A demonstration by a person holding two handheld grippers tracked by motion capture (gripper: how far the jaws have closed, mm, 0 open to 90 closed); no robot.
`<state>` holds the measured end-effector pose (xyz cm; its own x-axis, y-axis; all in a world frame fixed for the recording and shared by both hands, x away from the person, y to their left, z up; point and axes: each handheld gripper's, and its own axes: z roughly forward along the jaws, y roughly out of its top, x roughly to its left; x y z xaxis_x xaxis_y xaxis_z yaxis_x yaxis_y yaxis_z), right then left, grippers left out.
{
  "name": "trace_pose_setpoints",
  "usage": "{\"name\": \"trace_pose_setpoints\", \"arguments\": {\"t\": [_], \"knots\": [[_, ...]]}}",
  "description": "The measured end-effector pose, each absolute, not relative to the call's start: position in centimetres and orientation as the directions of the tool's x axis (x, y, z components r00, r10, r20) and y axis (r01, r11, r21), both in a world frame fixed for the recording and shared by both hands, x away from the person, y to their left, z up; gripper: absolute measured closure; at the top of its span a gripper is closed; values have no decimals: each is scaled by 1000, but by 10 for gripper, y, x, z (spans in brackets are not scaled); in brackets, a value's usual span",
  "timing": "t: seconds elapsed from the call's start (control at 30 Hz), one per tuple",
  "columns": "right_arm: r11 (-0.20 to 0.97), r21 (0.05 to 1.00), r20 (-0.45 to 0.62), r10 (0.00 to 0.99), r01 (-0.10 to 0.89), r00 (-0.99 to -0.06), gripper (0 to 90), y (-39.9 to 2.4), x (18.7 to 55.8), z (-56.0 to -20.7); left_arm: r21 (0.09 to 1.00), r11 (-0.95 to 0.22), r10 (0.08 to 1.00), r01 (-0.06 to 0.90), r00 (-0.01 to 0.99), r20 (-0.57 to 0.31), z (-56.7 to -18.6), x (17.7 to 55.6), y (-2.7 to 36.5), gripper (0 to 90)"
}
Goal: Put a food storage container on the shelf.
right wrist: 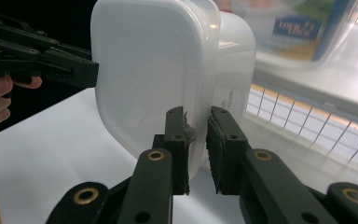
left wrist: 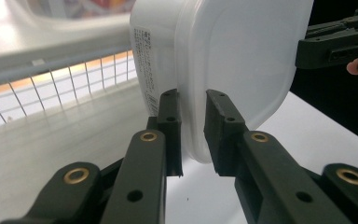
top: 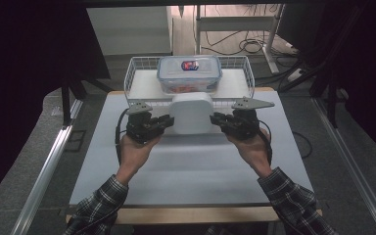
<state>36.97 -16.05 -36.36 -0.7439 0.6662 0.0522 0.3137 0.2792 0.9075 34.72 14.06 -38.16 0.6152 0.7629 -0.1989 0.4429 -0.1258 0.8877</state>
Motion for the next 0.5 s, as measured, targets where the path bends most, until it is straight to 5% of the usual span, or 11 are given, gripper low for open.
{"name": "trace_pose_setpoints", "arguments": {"t": [0.5], "knots": [[227,929,79,651,294,-755,781,-156,387,-325,906,-122,773,406,611,-170,-333,358,148,771]]}}
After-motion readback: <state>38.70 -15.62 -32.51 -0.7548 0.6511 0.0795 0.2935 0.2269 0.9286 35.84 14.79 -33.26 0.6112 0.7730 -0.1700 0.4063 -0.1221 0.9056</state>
